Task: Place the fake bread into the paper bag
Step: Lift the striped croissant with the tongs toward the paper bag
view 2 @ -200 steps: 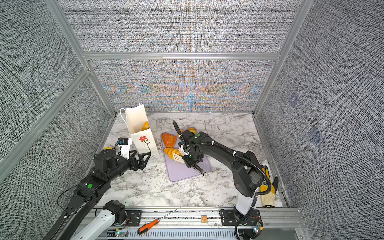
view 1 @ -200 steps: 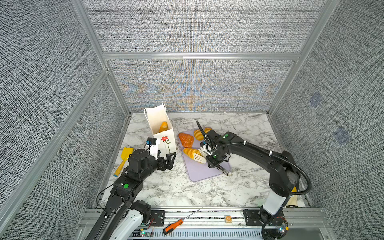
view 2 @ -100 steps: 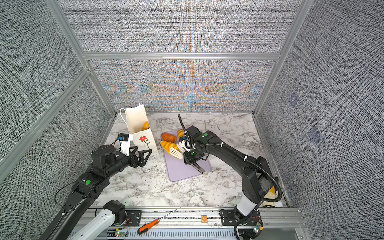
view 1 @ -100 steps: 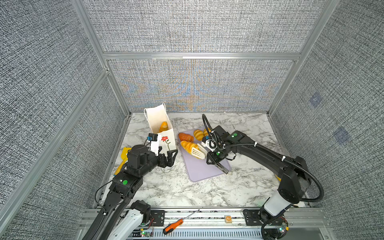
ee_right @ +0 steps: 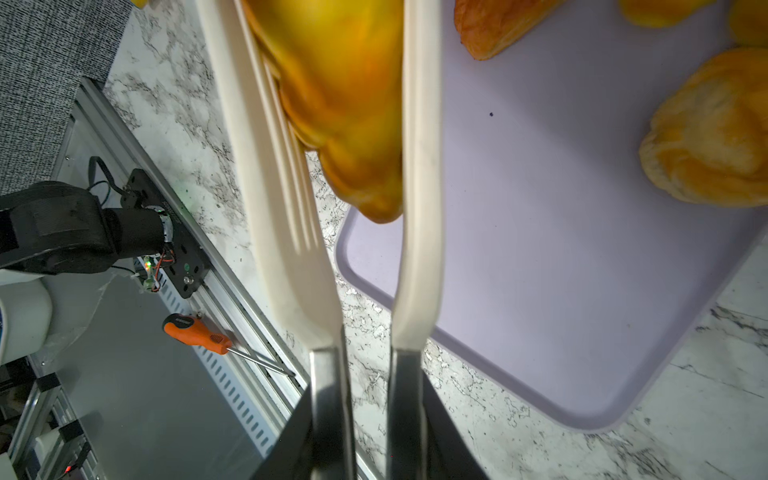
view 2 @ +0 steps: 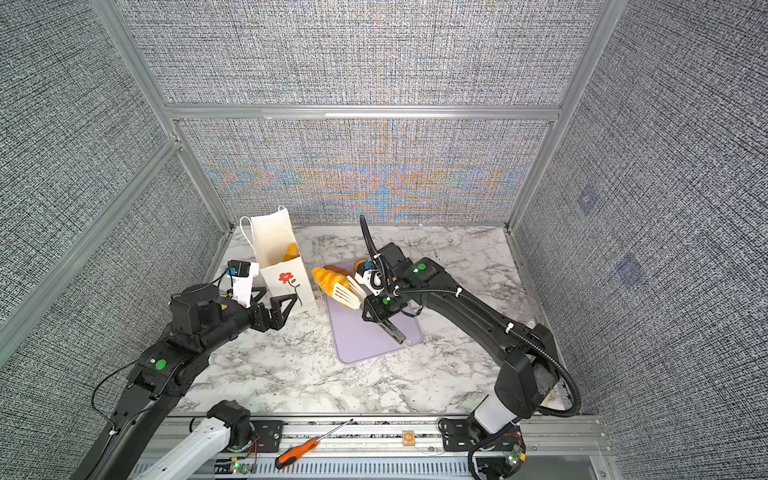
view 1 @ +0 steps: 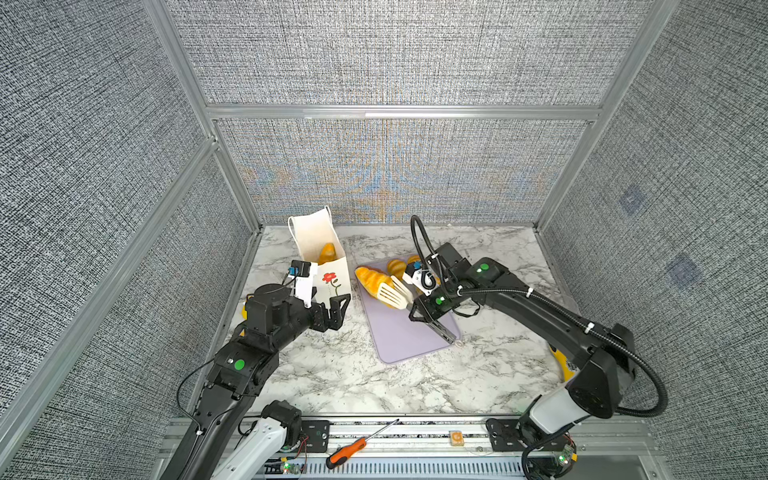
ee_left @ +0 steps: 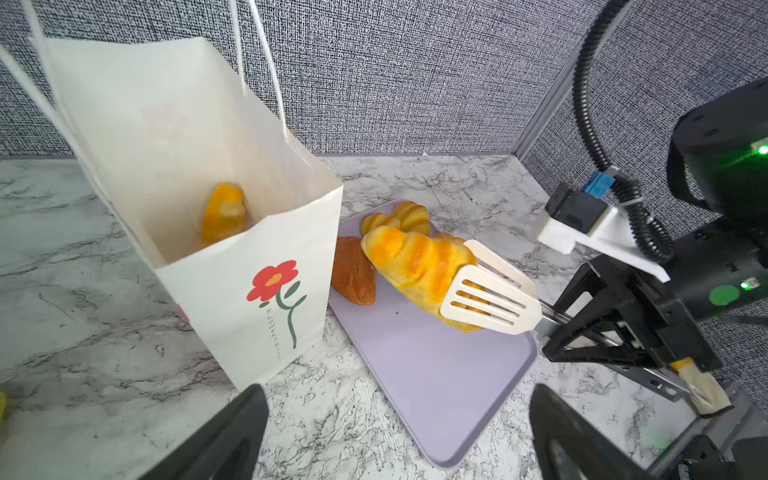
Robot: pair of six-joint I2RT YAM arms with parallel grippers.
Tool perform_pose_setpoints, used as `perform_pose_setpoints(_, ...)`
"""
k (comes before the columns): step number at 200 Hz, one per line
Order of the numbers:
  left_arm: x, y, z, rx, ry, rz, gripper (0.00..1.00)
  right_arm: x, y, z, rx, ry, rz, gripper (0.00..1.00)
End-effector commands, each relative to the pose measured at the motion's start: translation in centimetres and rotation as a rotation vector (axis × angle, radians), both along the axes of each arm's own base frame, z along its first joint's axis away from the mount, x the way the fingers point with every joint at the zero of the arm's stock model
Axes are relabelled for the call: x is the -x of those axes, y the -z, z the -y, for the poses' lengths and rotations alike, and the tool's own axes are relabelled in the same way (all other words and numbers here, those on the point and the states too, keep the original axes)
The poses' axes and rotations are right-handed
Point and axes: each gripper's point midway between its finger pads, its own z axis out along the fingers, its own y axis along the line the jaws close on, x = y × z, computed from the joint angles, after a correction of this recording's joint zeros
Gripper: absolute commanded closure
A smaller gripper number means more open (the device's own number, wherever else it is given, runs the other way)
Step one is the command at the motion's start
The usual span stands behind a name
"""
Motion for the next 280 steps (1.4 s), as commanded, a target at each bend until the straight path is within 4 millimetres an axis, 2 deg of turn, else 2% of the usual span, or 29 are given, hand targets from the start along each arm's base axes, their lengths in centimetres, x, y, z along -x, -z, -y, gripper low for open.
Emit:
perform_pose_setpoints(1, -0.1, 0.1, -0.3, -0.028, -0.004, 0.001, 0.01, -0.2, -1.6, -1.0, -0.061, -0.006, 0.02, 0.69)
perform_pose_setpoints(45, -0.2, -0.7, -0.2, -0.026, 0.012, 0.016, 0.0, -0.3, -3.7, -2.0, -0.104, -0.02, 0.056, 0.69)
perform_pose_setpoints(113, -0.8, -1.1, -1.7, -0.026, -0.013, 0.02, 0.0, -0.3, -6.5, -4.0, -0.169, -0.057, 0.097, 0.69)
perform_pose_setpoints(146, -1.1, -1.4, -2.2, -0.033, -0.027, 0.027, 0.0, -0.5, -8.1, -5.7, -0.222, -0.086, 0.121, 0.69)
perform_pose_setpoints(228, -1.4, -1.2, -2.7, -0.038, -0.039, 0.026, 0.0, -2.3, -10.7, -9.4, -0.3, -0.13, 0.164, 0.69)
perform_pose_setpoints(280, -1.8, -1.6, -3.3, -0.038, -0.062, 0.033, 0.0, -3.6, -11.7, -11.4, -0.347, -0.147, 0.17, 0.69)
